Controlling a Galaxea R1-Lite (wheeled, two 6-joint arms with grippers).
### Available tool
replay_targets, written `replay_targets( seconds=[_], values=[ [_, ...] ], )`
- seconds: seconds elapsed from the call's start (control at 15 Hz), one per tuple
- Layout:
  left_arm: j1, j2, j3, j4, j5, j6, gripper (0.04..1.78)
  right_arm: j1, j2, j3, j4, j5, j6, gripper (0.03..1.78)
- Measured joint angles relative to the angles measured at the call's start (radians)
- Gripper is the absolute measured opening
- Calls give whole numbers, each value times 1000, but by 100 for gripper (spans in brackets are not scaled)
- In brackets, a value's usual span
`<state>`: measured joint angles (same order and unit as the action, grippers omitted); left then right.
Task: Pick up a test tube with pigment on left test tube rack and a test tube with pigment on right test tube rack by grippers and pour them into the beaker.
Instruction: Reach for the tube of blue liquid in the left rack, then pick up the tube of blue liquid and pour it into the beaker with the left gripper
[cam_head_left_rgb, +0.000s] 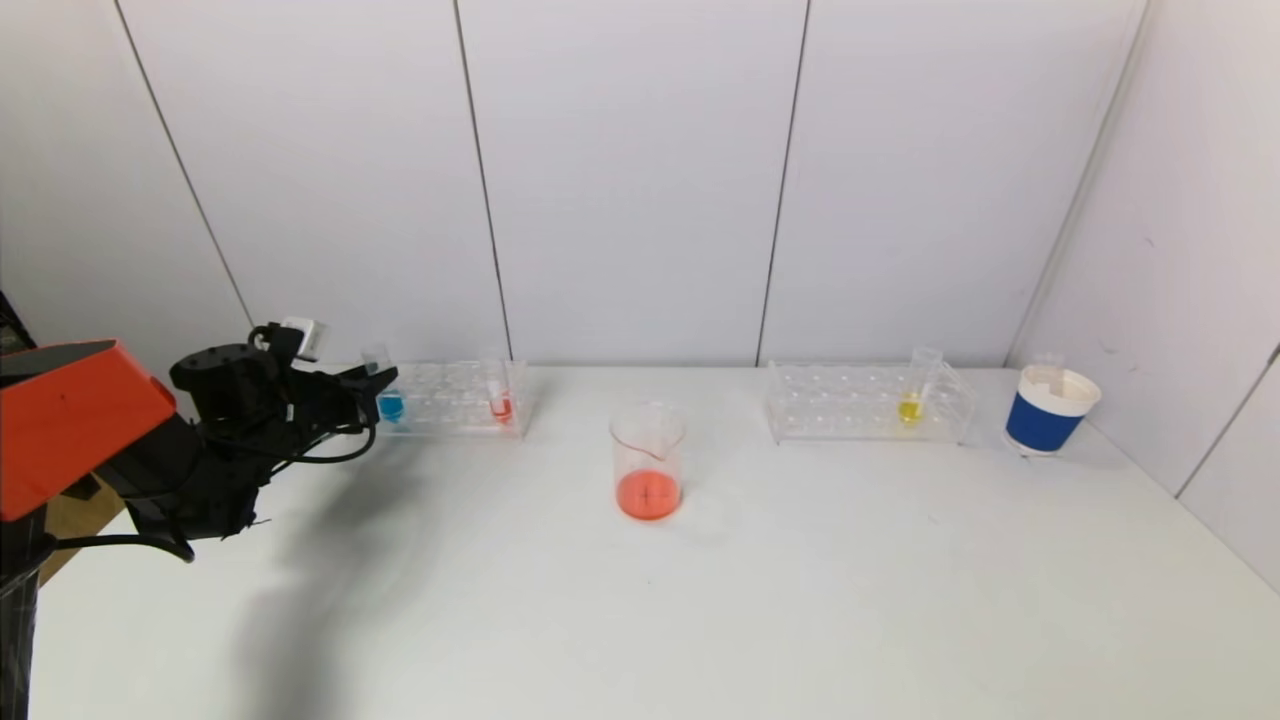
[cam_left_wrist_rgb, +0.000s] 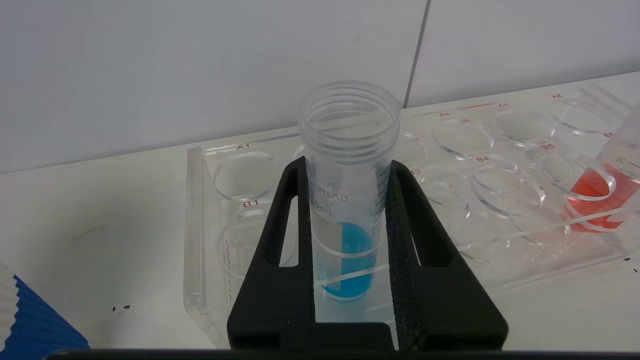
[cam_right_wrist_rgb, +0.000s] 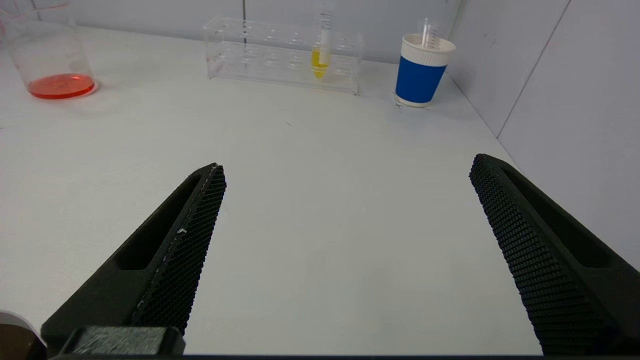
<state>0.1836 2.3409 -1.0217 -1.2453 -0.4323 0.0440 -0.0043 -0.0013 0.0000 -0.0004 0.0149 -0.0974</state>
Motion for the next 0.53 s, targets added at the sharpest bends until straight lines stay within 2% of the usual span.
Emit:
replay_targets(
  seconds=[0.53],
  values=[
    [0, -1, 1, 0, 4, 21, 44, 0, 0, 0, 0, 0, 0, 177]
  ],
)
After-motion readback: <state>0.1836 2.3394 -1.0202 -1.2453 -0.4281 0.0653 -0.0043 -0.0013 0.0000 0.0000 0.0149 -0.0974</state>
